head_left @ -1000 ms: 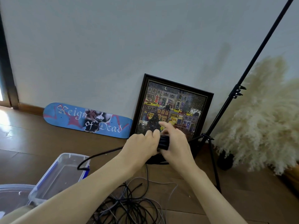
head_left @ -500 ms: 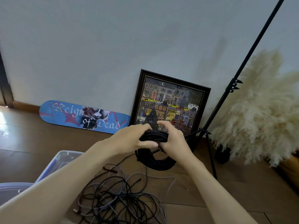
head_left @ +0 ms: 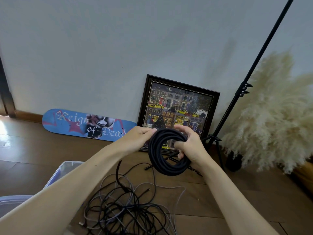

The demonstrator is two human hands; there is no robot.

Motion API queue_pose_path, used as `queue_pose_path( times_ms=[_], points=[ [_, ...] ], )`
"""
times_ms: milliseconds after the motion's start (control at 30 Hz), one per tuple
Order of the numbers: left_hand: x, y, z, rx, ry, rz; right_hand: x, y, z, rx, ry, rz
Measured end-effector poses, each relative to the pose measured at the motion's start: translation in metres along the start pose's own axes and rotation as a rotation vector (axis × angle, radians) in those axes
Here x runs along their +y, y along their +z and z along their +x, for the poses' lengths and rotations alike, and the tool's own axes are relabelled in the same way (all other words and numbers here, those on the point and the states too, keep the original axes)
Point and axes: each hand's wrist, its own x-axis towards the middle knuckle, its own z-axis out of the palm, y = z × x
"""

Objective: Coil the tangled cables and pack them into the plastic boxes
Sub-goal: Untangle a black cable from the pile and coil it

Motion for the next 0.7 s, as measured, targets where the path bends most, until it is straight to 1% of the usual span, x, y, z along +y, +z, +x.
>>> queue_pose_path(
  times_ms=[67,100,200,233,300,367,467,533,600,700],
  points=[
    [0.003,0.010,-0.002,0.006,-0.043,0.021,0.002,-0.002,0.000,0.058,0.027,0.064],
    [0.001,0.013,0.000,0.014,-0.036,0.029,0.002,-0.003,-0.001,0.083,0.040,0.085],
    [-0.006,0.023,0.004,-0.071,0.066,0.055,0.002,-0.003,-0.001,0.174,0.066,0.153],
    [-0.014,0.026,0.007,-0.092,0.074,0.037,0.002,-0.004,0.000,0.217,0.078,0.193],
    [-0.025,0.033,0.009,-0.111,0.019,-0.007,0.003,-0.005,0.000,0.302,0.108,0.266],
    [-0.028,0.042,0.010,-0.108,-0.043,-0.042,0.006,0.000,-0.002,0.352,0.128,0.315],
    [-0.032,0.046,0.013,-0.046,-0.104,-0.046,0.009,0.016,-0.006,0.379,0.154,0.382],
    [-0.032,0.043,0.014,-0.028,-0.122,-0.093,0.009,0.023,-0.008,0.400,0.151,0.424],
    [-0.031,0.039,0.014,-0.023,-0.104,-0.121,0.007,0.026,-0.008,0.412,0.142,0.472],
    [-0.028,0.036,0.011,0.025,-0.062,-0.036,0.008,0.028,-0.010,0.383,0.136,0.496]
  ],
)
